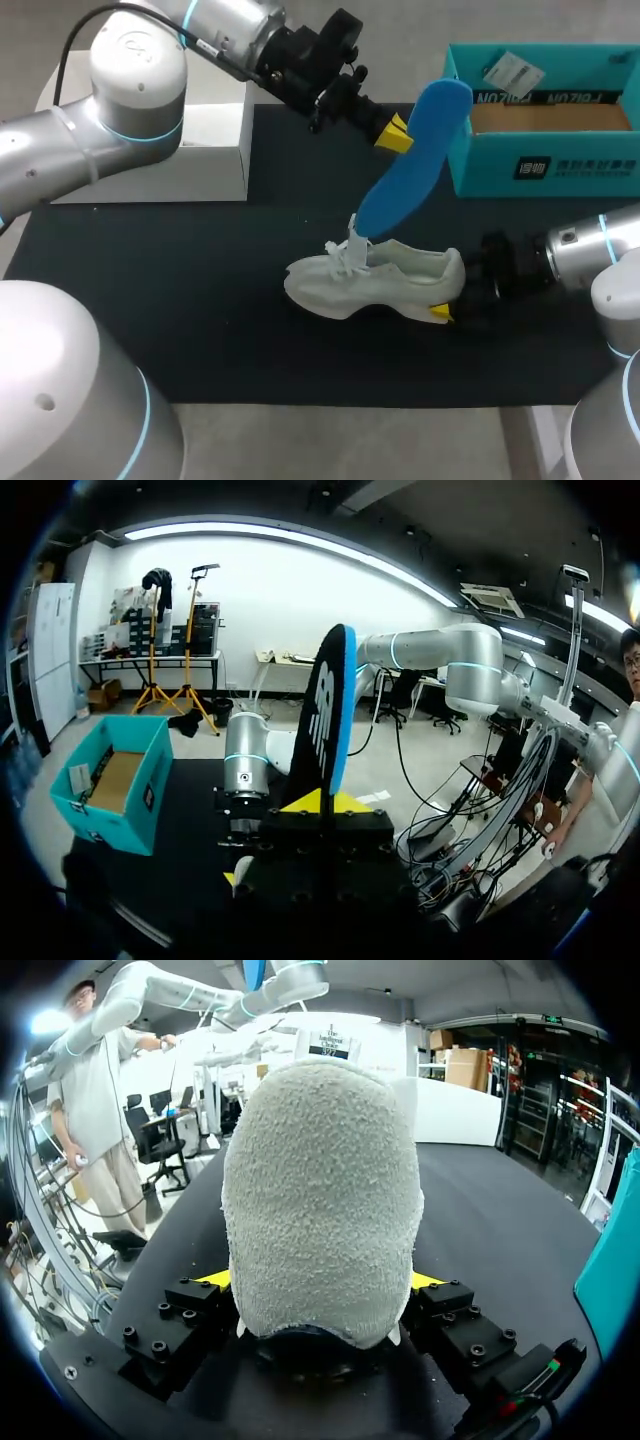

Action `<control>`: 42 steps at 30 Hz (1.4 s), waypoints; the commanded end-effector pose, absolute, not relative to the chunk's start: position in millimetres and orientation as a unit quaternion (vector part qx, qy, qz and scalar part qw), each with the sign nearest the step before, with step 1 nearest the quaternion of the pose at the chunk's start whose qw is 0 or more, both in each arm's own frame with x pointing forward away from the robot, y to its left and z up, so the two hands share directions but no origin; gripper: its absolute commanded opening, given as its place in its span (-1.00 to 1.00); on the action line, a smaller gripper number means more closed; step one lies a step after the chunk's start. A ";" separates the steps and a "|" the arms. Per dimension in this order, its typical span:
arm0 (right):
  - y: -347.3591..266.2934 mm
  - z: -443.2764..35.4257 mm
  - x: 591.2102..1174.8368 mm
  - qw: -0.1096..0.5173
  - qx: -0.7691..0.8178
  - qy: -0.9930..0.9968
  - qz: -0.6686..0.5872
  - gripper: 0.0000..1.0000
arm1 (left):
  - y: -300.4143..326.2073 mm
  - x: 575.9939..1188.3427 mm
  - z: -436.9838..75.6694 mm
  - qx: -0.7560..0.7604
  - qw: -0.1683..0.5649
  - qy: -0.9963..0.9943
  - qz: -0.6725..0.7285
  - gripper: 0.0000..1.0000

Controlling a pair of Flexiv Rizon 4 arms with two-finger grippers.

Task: Take the shoe out of the shoebox, open the shoe tongue, remove and reinsert the insole, then place the shoe into the shoebox

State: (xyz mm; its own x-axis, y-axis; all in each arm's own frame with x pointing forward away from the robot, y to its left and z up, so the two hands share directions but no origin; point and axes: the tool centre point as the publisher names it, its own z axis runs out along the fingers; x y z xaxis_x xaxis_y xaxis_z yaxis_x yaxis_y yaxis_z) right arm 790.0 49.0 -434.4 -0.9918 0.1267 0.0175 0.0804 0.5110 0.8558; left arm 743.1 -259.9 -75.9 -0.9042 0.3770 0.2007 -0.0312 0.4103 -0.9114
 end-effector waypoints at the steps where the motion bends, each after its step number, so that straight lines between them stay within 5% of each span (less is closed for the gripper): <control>1: 50.1 -439.4 789.3 0.024 0.060 0.870 0.489 -1.00 | -260.5 742.8 -77.0 -0.106 0.191 -0.817 0.534 -1.00; 25: 50.1 -439.4 789.3 0.024 0.060 0.870 0.489 -1.00 | -239.7 663.5 -28.9 0.000 0.193 -0.768 0.611 -1.00; 42: 50.1 -439.4 789.3 0.024 0.060 0.870 0.489 -1.00 | -219.7 608.2 14.5 0.045 0.285 -0.710 0.642 -1.00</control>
